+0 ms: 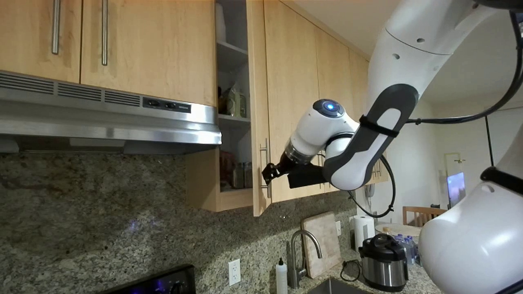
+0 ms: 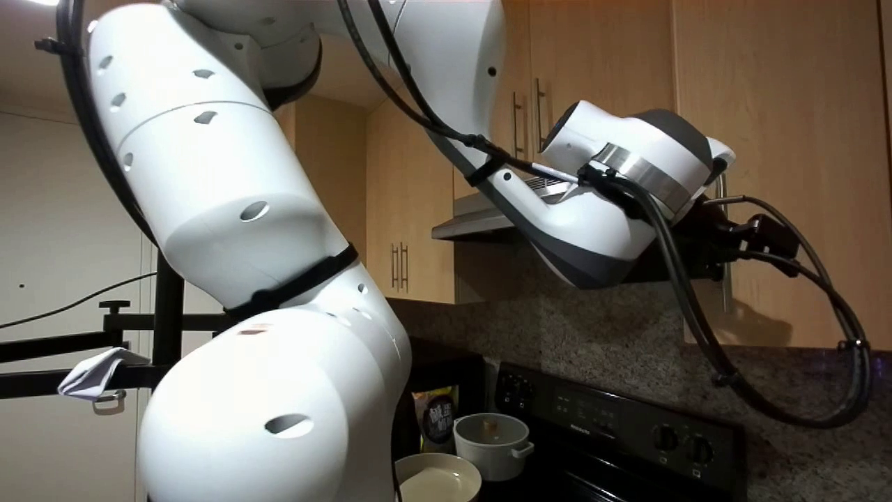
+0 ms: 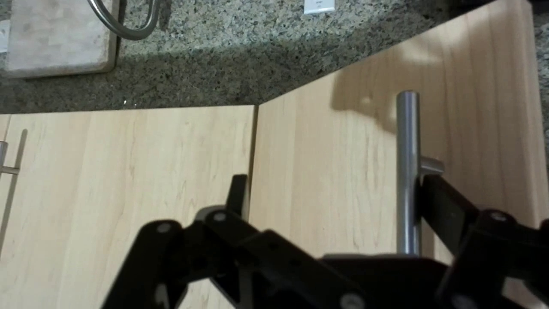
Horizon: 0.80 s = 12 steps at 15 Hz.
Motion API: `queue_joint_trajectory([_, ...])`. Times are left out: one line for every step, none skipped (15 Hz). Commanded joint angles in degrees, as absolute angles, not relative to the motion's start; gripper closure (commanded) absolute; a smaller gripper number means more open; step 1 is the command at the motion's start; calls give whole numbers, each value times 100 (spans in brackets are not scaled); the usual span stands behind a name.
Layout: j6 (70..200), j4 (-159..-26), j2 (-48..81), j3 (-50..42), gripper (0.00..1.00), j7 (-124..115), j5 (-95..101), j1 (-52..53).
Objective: Open and close the upper right cupboard
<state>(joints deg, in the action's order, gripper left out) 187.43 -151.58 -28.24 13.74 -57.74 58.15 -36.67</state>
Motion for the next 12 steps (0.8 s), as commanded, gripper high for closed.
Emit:
queue_joint_trajectory([18727,-15612,-3197,697,0,-5273,6315,-3738])
queue_joint_trajectory([18735,-15658,-3251,563,0,-5207,6432,-3733])
queue_joint_trajectory([18765,-15713,-3298,404,0,-5132,6571,-3727])
queue_joint_trajectory([18773,-15758,-3314,225,0,-5021,6699,-3707])
queue_joint_trajectory([18830,-15816,-3324,29,0,-4883,6844,-3698])
queue_joint_trajectory([18879,-15867,-3329,-173,0,-4742,6992,-3687])
queue_joint_trajectory([18988,-15925,-3397,-374,0,-4617,7138,-3752])
queue_joint_trajectory([19050,-15959,-3417,-578,0,-4516,7252,-3756])
queue_joint_trajectory([19178,-16012,-3480,-815,0,-4452,7358,-3785])
queue_joint_trajectory([19292,-16055,-3538,-1029,0,-4411,7445,-3808])
queue_joint_trajectory([19399,-16117,-3611,-1266,0,-4388,7552,-3823])
queue_joint_trajectory([19474,-15896,-3441,-1492,0,-4683,7941,-3763])
